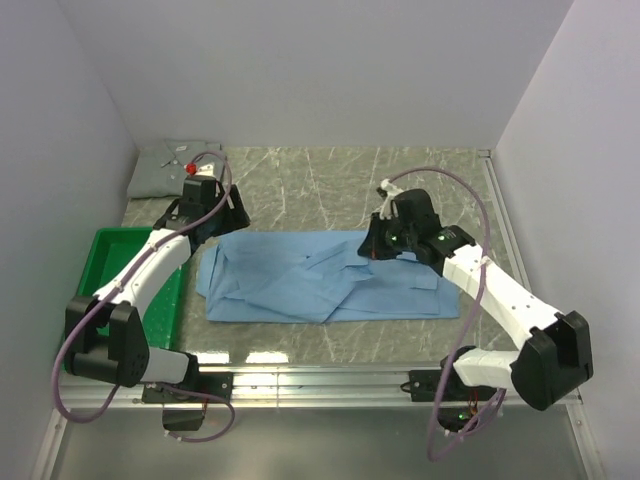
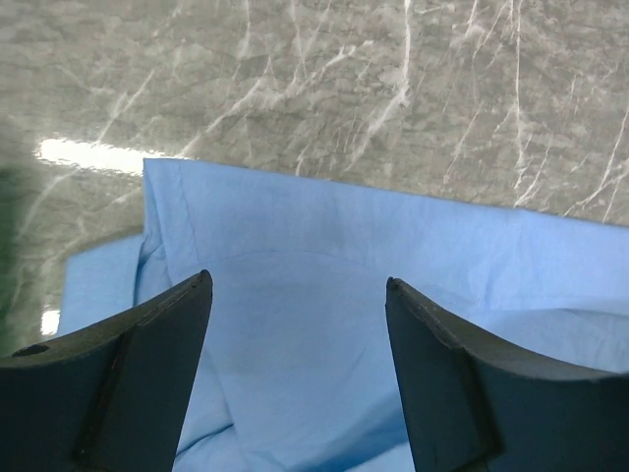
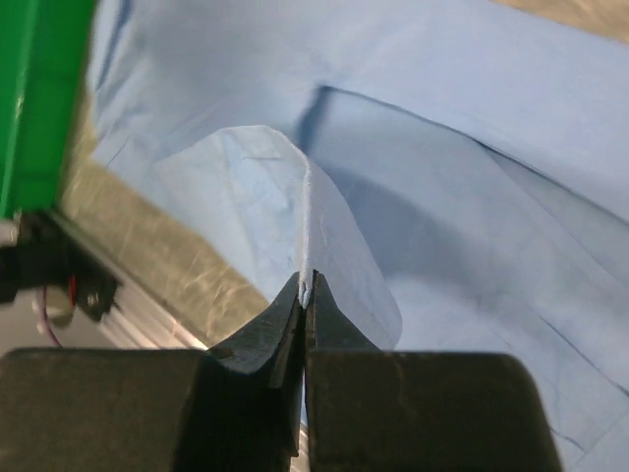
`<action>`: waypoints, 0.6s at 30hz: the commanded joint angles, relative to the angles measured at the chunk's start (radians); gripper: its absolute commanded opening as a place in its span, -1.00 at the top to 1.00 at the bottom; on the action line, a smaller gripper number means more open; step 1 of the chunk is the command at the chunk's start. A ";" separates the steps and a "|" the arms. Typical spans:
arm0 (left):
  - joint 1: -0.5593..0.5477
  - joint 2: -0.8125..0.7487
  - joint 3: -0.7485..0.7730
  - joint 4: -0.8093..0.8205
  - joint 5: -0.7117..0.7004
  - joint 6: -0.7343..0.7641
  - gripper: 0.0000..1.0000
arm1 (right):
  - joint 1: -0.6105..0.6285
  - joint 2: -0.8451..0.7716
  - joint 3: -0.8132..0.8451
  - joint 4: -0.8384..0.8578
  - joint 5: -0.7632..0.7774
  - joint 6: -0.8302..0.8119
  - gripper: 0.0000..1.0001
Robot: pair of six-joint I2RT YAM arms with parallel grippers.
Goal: Fold and stack the long sleeve shirts
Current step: Fold the shirt
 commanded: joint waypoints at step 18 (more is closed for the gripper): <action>-0.008 -0.019 -0.009 -0.043 -0.011 0.048 -0.55 | -0.408 0.207 -0.131 0.127 0.046 0.147 1.00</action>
